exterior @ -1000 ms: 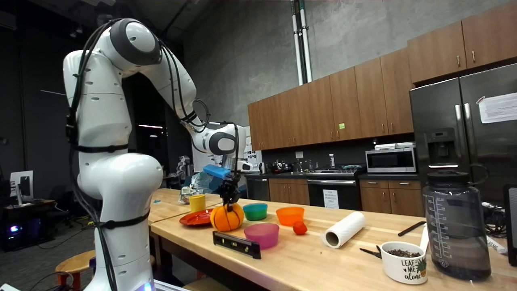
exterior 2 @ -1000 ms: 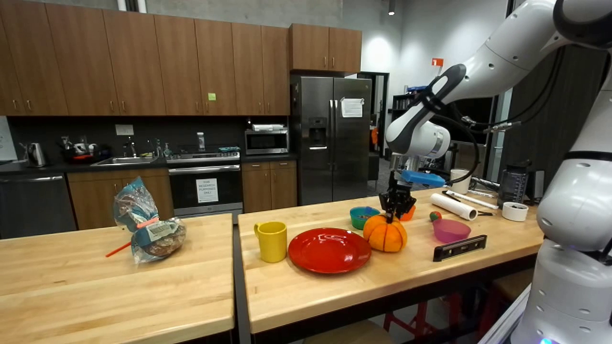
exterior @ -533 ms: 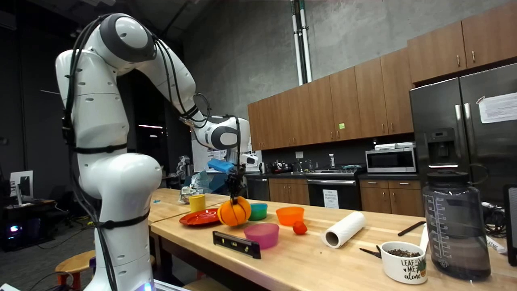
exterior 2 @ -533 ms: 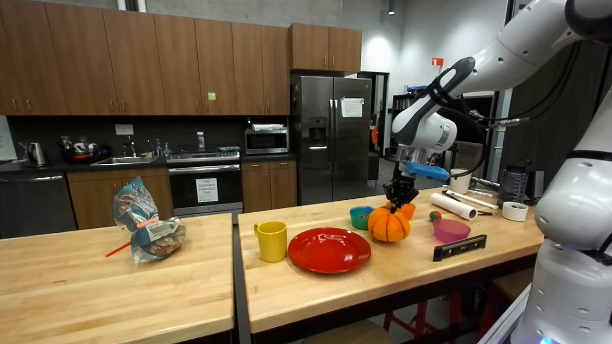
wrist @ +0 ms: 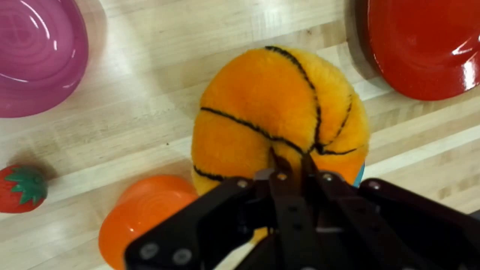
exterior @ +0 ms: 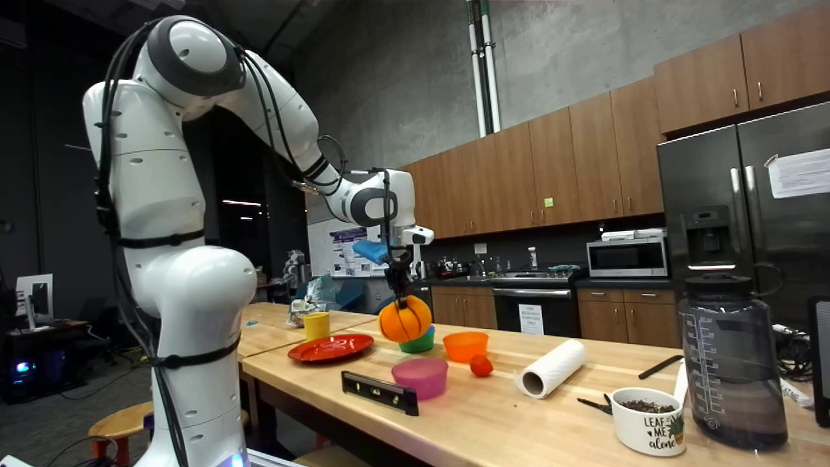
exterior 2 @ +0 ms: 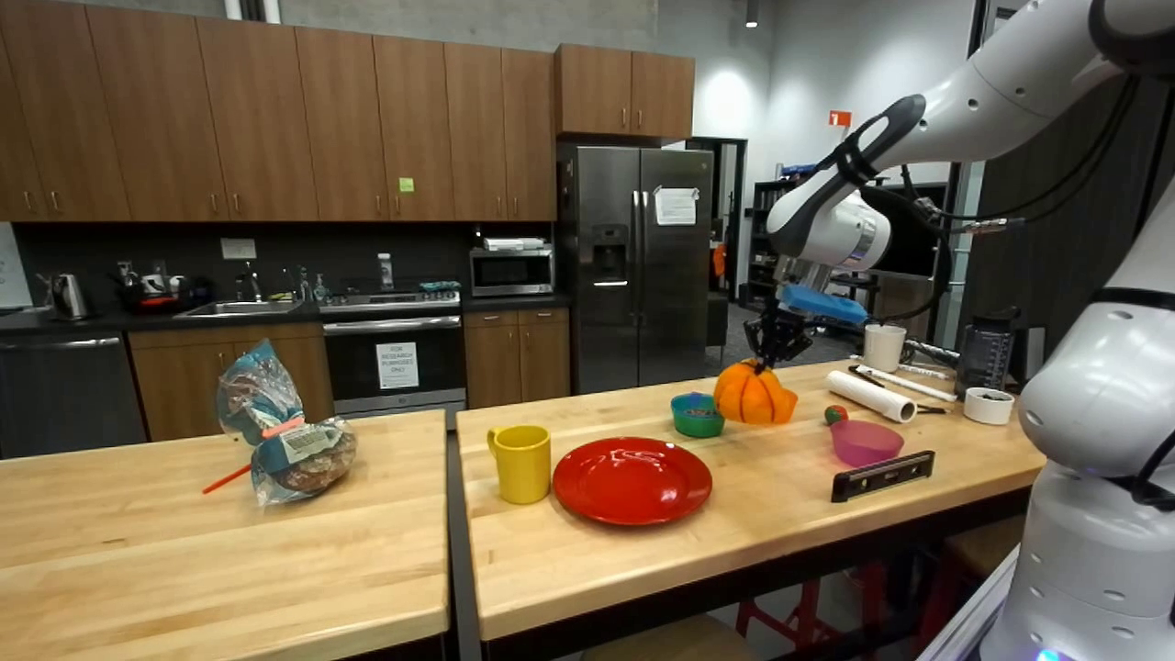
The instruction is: Put the pumpkin plush toy into the red bowl
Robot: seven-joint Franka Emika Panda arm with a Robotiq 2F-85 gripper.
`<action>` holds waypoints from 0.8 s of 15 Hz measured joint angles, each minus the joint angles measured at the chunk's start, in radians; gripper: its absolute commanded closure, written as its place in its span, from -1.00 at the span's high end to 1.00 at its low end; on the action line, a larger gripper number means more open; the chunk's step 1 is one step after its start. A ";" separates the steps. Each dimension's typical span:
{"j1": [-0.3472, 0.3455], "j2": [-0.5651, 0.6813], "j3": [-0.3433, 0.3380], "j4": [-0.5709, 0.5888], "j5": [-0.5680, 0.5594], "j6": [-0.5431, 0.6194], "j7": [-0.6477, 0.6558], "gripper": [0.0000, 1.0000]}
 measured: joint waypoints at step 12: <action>-0.078 0.132 -0.043 0.187 -0.143 0.001 0.180 -0.96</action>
